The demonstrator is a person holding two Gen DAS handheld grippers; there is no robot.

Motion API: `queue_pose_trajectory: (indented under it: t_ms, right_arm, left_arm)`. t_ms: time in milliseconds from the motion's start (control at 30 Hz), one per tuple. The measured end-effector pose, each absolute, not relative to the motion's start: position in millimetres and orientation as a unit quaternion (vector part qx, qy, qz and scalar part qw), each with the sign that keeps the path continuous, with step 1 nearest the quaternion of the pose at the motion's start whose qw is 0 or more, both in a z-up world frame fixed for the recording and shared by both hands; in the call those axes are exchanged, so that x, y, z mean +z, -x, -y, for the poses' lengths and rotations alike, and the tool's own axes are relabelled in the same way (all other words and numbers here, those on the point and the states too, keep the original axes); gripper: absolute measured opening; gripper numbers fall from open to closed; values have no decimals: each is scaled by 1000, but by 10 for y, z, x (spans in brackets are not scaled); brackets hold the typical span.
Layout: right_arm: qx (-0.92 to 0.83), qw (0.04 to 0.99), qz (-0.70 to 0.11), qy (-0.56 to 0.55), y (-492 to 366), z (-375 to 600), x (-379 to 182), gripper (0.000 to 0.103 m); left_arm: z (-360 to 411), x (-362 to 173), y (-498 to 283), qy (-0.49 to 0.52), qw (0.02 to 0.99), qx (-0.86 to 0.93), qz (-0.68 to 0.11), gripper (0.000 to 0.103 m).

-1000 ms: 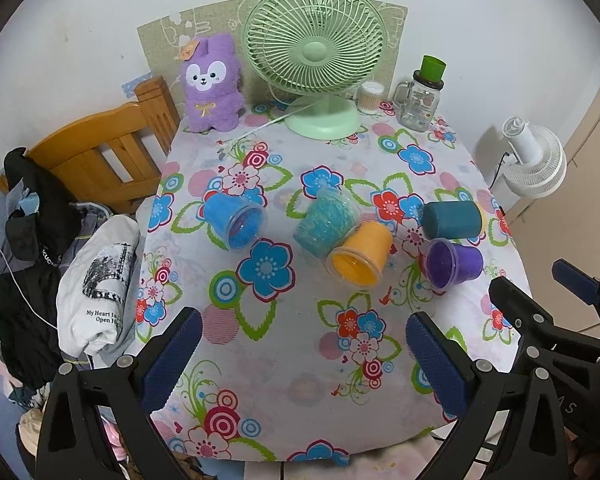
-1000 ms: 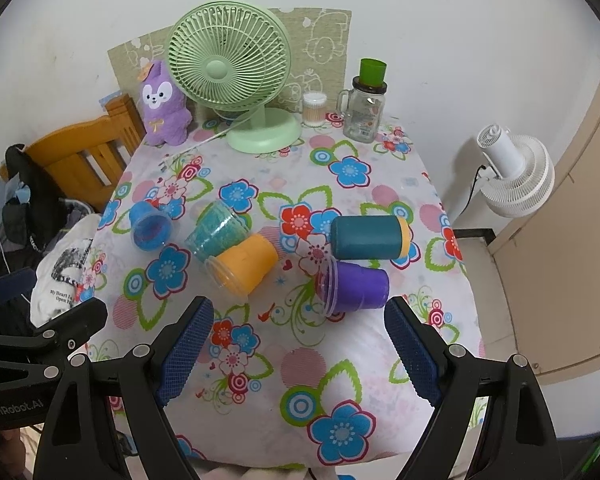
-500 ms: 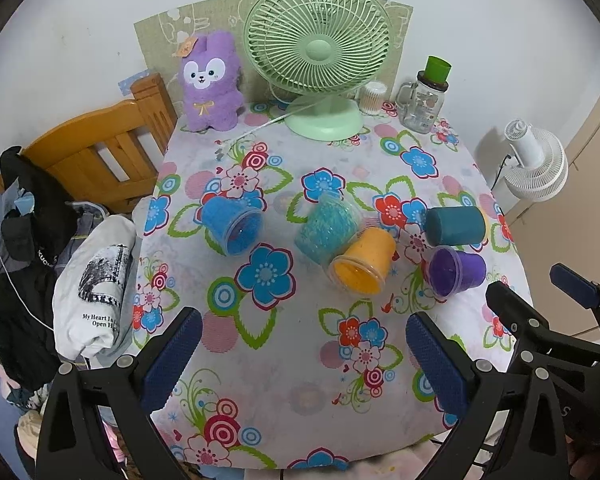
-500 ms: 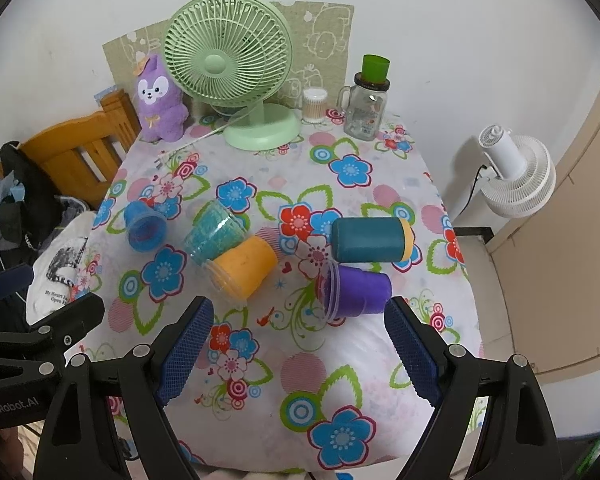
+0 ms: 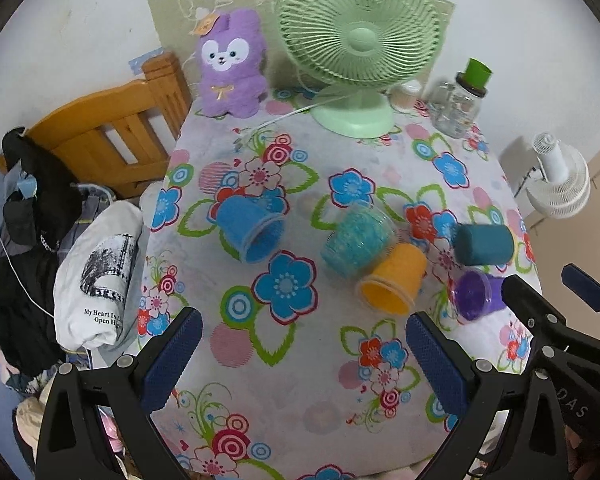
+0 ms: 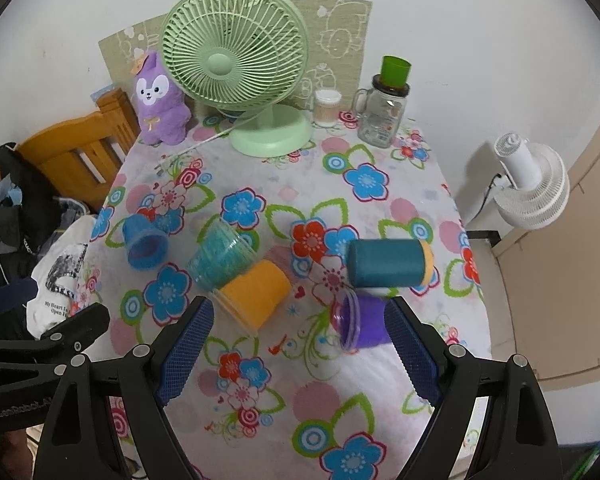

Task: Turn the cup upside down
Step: 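Move the left gripper down to the blue cup lying on its side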

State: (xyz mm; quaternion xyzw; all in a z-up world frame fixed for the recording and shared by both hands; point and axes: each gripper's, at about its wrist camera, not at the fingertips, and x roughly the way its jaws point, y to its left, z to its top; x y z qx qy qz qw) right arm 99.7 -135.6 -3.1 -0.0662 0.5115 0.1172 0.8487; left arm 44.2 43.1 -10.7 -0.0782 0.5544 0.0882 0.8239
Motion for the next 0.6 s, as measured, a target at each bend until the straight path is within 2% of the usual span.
queue_pose_trajectory:
  t_ms: [600]
  right_arm:
    - [152, 821, -545, 77, -1860, 689, -553, 89]
  left_arm:
    - [-1109, -840, -1193, 146, 775, 143, -598, 103]
